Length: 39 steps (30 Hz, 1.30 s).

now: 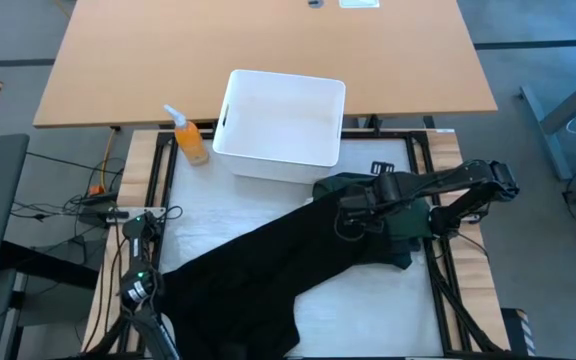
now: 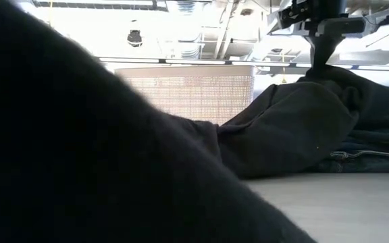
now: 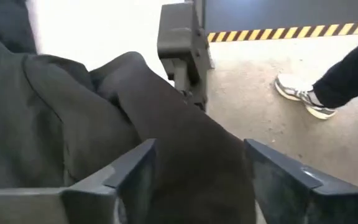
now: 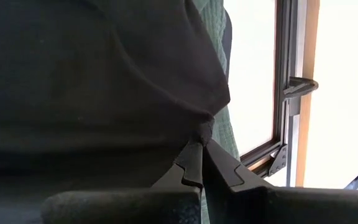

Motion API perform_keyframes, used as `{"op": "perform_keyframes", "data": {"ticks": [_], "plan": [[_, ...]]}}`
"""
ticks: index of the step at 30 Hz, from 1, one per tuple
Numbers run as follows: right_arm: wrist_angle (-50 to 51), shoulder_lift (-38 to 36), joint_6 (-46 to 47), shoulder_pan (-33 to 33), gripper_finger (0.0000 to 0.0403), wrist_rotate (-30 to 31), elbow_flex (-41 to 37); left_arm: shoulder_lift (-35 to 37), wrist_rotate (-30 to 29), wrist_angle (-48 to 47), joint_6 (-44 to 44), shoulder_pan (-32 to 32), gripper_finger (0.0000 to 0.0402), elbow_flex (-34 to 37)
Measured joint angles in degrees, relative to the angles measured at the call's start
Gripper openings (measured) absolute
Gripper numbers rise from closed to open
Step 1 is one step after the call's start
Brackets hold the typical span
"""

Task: Fold laundry
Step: Fold the black shirt from the white laundry organizer

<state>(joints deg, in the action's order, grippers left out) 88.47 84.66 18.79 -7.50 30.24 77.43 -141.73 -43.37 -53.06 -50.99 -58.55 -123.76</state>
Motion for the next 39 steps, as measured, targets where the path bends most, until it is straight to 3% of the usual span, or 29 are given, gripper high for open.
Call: {"op": "perform_keyframes", "data": {"ticks": [6,15,19,25,27,32,37,39], "plan": [[0.0,0.0,0.0,-1.5,0.002,-0.1,0.0,0.0,2.4,0.0,0.4,2.3,0.0256,0.0],[0.0,0.0,0.0,-1.9,0.002,-0.1,0.0,0.0,9.3,-0.2,0.3,4.1,0.0245,0.0],[0.0,0.0,0.0,-1.9,0.002,0.0,0.0,0.0,9.1,-0.4,1.1,4.2,0.0194,0.0],[0.0,0.0,0.0,-1.7,0.002,0.1,0.0,0.0,8.6,-1.5,1.4,4.2,0.0045,0.0],[0.0,0.0,-0.6,-1.7,0.002,0.1,0.0,0.1,8.9,-1.6,0.6,4.2,0.0013,0.0],[0.0,0.0,-1.2,-1.7,0.002,0.2,0.0,0.4,12.7,-9.0,-1.9,3.7,0.0002,-3.6],[0.0,0.0,-1.3,-1.7,0.002,2.6,0.0,0.9,12.5,-22.0,-5.0,2.3,0.0,-11.4],[-0.1,0.0,-1.2,-1.7,0.002,4.6,0.0,4.1,11.7,-22.9,-7.3,1.7,0.0,-9.0]]}}
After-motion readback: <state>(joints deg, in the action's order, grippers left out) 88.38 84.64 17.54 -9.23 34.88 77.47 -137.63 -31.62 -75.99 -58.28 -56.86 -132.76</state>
